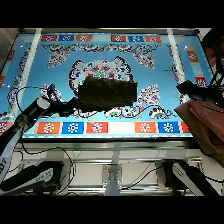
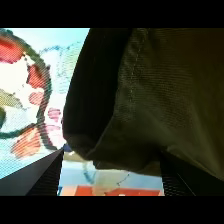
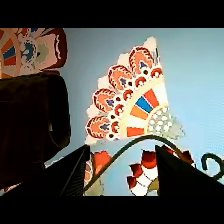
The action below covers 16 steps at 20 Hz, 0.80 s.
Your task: Fold the clothes and pants, and hang the long-sleeved shirts on hangers.
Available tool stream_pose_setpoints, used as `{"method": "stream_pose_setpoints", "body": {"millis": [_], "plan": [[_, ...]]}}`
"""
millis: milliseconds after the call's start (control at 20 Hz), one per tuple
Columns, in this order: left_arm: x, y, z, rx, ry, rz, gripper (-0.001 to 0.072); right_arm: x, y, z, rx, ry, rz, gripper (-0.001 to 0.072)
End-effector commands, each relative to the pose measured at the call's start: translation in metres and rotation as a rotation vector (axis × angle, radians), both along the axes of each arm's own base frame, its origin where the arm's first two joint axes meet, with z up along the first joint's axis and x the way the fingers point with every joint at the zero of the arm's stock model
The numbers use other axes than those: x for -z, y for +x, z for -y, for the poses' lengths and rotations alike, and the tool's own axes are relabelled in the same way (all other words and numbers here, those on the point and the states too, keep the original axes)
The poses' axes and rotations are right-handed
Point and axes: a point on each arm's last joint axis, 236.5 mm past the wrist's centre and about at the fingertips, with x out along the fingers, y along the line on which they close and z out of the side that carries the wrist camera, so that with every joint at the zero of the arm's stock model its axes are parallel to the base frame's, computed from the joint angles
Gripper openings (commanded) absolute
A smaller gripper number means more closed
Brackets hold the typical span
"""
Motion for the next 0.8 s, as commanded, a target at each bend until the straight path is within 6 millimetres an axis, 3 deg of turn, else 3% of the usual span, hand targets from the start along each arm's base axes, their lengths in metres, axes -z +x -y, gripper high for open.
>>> {"method": "stream_pose_setpoints", "body": {"millis": [0,50,100,150,250,350,450,550,650,750], "plan": [[0.01,0.009,-0.002,-0.037,0.018,0.01,0.0642,-0.002,0.001,-0.003,0.002,0.018,0.008,0.046],[0.013,0.013,-0.005,-0.049,0.025,0.018,0.0641,-0.004,0.003,-0.006,0.003,0.037,0.015,0.0453],[0.012,0.017,-0.006,-0.062,0.027,0.031,0.0636,-0.007,0.004,-0.01,0.003,0.062,0.023,0.0361],[0.011,0.02,-0.008,-0.072,0.03,0.044,0.0507,-0.009,0.004,-0.014,0.001,0.085,0.027,0.0228],[0.01,0.025,-0.01,-0.083,0.036,0.063,0.0203,-0.004,-0.002,-0.028,-0.095,0.054,0.008,0.022],[0.008,0.027,-0.011,-0.089,0.038,0.073,0.0041,0.008,-0.021,-0.06,-0.348,-0.035,-0.03,0.022],[0.006,0.028,-0.011,-0.088,0.038,0.081,0.0026,0.022,-0.042,-0.096,-0.607,-0.095,-0.06,0.025],[0.001,0.029,-0.011,-0.088,0.036,0.094,0.0026,0.032,-0.048,-0.125,-0.787,-0.164,-0.048,0.025],[-0.013,0.031,-0.011,-0.083,0.035,0.131,0.0026,0.04,-0.037,-0.144,-0.812,-0.199,-0.025,0.025],[-0.033,0.034,-0.011,-0.081,0.029,0.181,0.0026,0.051,-0.024,-0.162,-0.705,-0.119,-0.063,0.0265]]}}
